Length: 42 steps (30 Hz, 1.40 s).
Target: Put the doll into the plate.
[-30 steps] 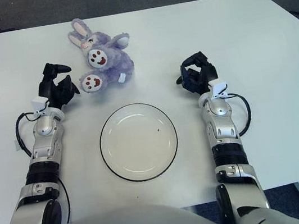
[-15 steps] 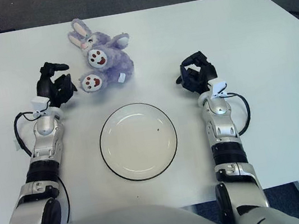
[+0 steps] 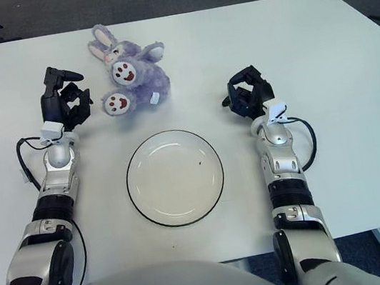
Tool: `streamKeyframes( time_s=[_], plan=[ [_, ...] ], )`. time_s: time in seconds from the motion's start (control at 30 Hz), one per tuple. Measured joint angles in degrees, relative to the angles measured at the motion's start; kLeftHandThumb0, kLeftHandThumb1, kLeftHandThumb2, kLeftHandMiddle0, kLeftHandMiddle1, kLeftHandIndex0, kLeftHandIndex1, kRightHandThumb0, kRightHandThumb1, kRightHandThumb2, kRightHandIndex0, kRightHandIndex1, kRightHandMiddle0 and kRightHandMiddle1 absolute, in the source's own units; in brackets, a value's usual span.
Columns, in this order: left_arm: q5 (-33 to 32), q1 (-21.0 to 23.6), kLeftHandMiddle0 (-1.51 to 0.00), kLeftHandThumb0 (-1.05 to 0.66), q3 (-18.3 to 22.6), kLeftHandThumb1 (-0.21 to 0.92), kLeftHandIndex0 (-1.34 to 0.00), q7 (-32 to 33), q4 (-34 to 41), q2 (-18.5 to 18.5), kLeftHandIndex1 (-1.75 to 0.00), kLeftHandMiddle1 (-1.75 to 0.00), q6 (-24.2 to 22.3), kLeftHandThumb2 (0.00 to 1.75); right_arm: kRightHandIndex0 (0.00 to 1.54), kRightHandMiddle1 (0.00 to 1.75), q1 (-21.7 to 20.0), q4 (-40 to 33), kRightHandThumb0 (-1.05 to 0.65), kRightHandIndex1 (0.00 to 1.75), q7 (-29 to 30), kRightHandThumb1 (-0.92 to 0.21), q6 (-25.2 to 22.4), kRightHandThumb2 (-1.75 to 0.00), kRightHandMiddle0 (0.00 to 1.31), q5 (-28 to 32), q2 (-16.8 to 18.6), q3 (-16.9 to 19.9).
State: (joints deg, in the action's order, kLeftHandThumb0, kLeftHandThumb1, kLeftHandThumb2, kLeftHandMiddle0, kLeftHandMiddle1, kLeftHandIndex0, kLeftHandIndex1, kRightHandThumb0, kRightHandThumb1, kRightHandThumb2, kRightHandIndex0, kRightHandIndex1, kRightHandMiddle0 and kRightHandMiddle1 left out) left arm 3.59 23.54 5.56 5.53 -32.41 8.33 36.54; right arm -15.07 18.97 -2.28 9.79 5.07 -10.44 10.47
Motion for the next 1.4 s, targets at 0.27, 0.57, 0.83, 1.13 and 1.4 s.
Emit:
streamKeyframes(
  time_s=[0.27, 0.57, 0.83, 1.13, 1.4],
  plan=[
    [-12.2, -1.8, -0.86, -0.35, 0.7, 0.92, -0.36, -12.9, 7.3, 2.7, -1.58, -1.31, -18.8, 0.37, 0.87, 1.75, -0.1, 0.0, -0.39, 1.75, 0.0, -0.66, 0.5, -0.86, 0.36, 0.0, 0.0, 0.0],
    [-17.7, -0.7, -0.84, -0.35, 1.8, 0.92, -0.35, -19.9, 14.0, 7.5, -1.58, -0.88, -34.5, 0.38, 0.87, 1.75, -1.0, 0.8, -0.39, 1.75, 0.1, -0.66, 0.7, -0.86, 0.36, 0.0, 0.0, 0.0],
    [-16.3, 2.3, -0.85, -0.35, 3.4, 0.92, -0.34, -19.1, 14.8, 8.1, -1.58, -0.69, -31.9, 0.38, 0.87, 1.75, -1.2, 1.3, -0.39, 1.75, 0.5, -0.66, 0.5, -0.86, 0.37, -0.1, 0.0, 0.0],
    [-14.6, 4.6, -0.85, -0.35, 3.6, 0.92, -0.37, -18.3, 14.8, 8.0, -1.55, -0.41, -31.6, 0.35, 0.87, 1.75, -1.3, 1.3, -0.39, 1.75, 0.6, -0.66, 0.3, -0.87, 0.37, -0.1, 0.0, -0.2],
    [-14.2, 7.4, -0.82, -0.35, 4.0, 0.92, -0.35, -18.4, 14.4, 8.1, -1.57, -0.33, -30.9, 0.37, 0.87, 1.75, -1.5, 1.3, -0.39, 1.75, 0.7, -0.66, 0.2, -0.87, 0.37, -0.1, 0.0, -0.5]
  ],
)
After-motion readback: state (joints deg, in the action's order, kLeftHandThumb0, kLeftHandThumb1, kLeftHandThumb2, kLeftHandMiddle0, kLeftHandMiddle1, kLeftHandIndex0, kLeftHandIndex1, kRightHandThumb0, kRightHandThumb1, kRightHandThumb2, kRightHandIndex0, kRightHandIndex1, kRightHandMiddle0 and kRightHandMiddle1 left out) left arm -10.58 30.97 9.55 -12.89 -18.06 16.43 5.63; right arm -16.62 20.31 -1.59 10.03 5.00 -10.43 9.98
